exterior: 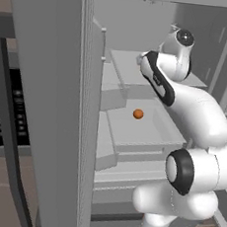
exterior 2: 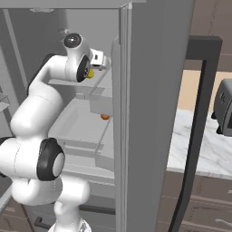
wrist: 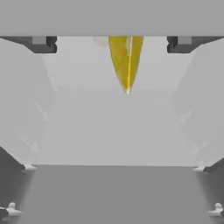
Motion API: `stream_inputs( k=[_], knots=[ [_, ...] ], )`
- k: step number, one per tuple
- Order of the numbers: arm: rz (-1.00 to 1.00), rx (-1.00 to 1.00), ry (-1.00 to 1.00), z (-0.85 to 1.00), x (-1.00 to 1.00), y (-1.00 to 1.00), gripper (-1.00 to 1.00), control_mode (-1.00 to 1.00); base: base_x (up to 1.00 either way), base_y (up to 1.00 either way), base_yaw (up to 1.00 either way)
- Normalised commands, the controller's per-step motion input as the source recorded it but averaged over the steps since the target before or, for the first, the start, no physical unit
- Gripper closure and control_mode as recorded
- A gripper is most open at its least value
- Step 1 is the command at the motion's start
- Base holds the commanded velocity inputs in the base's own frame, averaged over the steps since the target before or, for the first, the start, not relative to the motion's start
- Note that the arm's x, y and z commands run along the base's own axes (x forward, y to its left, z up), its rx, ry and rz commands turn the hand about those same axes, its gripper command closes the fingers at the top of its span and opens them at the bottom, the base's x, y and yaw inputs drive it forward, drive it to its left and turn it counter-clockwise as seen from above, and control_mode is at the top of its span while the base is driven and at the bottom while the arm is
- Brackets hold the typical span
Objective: Take the lemon wedge from the fridge and place it on the plate with fish on the dining counter.
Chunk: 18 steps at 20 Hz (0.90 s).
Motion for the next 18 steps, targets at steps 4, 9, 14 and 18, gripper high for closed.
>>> stream_inputs(
  k=[4, 9, 14, 18],
  knots=[
    [0.0, 0.0, 0.01, -0.32, 0.48, 0.11, -1.0, -1.0, 0.0, 0.0, 0.0],
    [0.0, 0.0, 0.0, -0.4, 0.38, 0.05, -1.0, -1.0, 0.0, 0.0, 0.0],
    [0.0, 0.0, 0.0, -0.26, 0.26, 0.0, -1.0, -1.0, 0.0, 0.0, 0.0],
    [0.0, 0.0, 0.0, -0.08, 0.02, 0.0, -1.0, -1.0, 0.0, 0.0, 0.0]
  ],
)
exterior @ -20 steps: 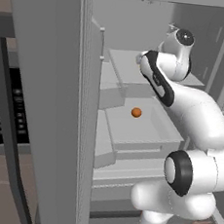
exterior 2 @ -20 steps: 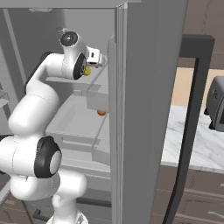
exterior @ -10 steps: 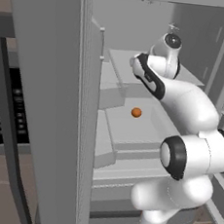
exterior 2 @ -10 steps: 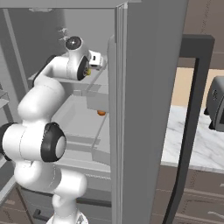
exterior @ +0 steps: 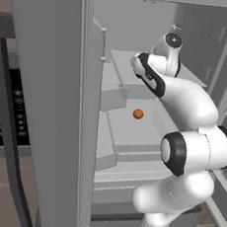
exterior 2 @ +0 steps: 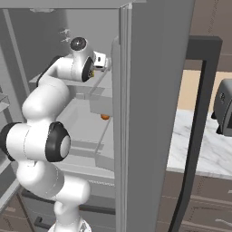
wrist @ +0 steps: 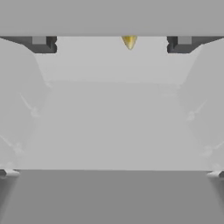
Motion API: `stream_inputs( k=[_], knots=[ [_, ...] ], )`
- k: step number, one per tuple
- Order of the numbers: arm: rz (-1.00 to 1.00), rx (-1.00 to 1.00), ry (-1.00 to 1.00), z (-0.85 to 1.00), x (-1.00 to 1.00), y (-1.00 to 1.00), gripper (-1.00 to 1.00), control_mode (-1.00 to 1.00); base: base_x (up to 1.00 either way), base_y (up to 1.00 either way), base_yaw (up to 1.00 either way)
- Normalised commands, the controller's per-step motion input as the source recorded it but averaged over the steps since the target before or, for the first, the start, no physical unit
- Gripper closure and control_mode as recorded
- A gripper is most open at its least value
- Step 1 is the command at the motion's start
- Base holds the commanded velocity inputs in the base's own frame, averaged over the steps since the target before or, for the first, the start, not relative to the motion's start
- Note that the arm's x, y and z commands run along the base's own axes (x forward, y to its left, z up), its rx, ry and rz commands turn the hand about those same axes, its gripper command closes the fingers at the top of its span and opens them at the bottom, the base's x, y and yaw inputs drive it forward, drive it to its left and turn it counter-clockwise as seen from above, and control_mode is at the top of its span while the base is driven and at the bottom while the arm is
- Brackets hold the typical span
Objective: Take the lemon wedge from the fridge and place it on the plate with fish on the dining counter.
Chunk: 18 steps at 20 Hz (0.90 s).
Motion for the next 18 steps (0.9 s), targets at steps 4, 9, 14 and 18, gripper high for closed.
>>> stream_inputs(
  k=[4, 9, 14, 18],
  knots=[
    [0.0, 0.0, -0.01, 0.0, -0.05, 0.0, -1.0, -1.0, 0.0, 0.0, 0.0],
    [0.0, 0.0, -0.01, 0.0, -0.03, 0.0, -1.0, -1.0, 0.0, 0.0, 0.0],
    [0.0, 0.0, -0.3, 0.28, -0.43, 0.0, -1.0, -1.0, 0.0, 0.0, 0.0],
    [0.0, 0.0, -0.08, 0.04, -0.06, 0.0, -1.0, -1.0, 0.0, 0.0, 0.0]
  ],
)
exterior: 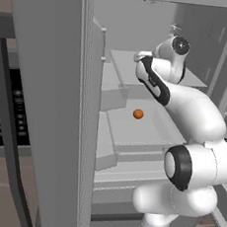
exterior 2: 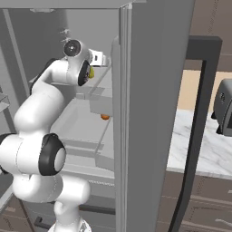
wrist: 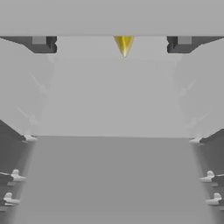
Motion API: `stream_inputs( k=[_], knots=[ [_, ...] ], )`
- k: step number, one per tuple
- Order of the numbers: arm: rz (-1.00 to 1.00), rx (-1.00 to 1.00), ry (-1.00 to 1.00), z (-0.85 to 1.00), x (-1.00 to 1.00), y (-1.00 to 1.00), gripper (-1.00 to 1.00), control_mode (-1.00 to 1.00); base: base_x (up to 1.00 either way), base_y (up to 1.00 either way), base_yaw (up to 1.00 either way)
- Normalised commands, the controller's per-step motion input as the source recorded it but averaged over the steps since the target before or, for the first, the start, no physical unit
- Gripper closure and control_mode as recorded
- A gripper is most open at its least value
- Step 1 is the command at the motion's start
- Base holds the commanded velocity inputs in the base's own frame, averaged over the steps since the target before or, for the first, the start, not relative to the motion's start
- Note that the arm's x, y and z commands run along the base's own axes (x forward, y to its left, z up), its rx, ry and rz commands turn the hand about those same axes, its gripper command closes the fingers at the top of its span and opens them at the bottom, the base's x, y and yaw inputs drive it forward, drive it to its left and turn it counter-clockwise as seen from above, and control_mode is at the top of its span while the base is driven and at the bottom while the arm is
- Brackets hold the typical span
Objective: Take the lemon wedge from the fridge and place it on the plate with fish on the dining counter.
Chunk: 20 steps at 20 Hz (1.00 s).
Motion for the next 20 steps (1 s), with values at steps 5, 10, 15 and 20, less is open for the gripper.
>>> stream_inputs(
  k=[5, 10, 15, 20],
  knots=[
    [0.0, 0.0, 0.0, -0.05, -0.18, 0.0, -1.0, -1.0, 0.0, 0.0, 0.0],
    [0.0, 0.0, 0.0, -0.1, -0.29, 0.0, -1.0, -1.0, 0.0, 0.0, 0.0],
    [0.0, 0.0, 0.0, 0.0, -0.15, 0.0, -1.0, -1.0, 0.0, 0.0, 0.0],
    [0.0, 0.0, 0.07, -0.05, 0.0, 0.0, -1.0, -1.0, 0.0, 0.0, 0.0]
  ],
)
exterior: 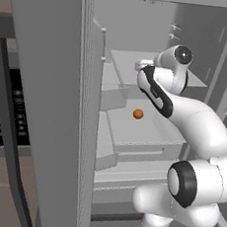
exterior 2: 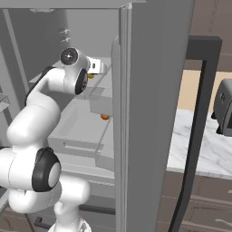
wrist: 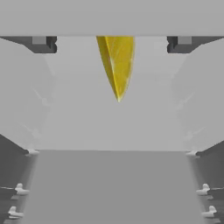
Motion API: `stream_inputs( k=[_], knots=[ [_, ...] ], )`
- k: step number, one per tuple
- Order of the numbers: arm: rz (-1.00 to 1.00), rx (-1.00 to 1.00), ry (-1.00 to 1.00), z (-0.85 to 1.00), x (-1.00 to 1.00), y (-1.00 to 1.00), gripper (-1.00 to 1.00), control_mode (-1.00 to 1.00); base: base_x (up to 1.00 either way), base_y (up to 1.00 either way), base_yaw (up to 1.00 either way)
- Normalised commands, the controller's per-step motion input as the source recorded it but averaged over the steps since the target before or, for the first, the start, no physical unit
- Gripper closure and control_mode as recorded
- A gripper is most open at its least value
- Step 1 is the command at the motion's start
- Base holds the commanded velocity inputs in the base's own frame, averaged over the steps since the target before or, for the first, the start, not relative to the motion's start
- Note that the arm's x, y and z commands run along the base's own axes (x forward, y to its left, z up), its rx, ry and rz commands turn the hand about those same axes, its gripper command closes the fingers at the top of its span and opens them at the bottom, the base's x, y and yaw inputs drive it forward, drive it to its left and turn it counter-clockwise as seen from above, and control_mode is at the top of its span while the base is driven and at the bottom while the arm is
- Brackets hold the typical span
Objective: Take the lemon wedge from the fridge and place it on the plate with fish on the dining counter.
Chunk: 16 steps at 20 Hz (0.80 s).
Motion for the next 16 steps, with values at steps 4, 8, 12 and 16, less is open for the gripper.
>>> stream_inputs(
  k=[4, 8, 12, 16],
  knots=[
    [0.0, 0.0, 0.11, -0.13, 0.0, 0.0, -1.0, -1.0, 0.0, 0.0, 0.0],
    [0.0, 0.0, 0.12, -0.18, 0.0, 0.0, -1.0, -1.0, 0.0, 0.0, 0.0],
    [0.0, 0.0, 0.11, -0.23, 0.01, 0.01, -1.0, -1.0, 0.0, 0.0, 0.0],
    [0.0, 0.0, 0.02, -0.2, 0.18, 0.06, -1.0, -1.0, 0.0, 0.0, 0.0]
  ],
)
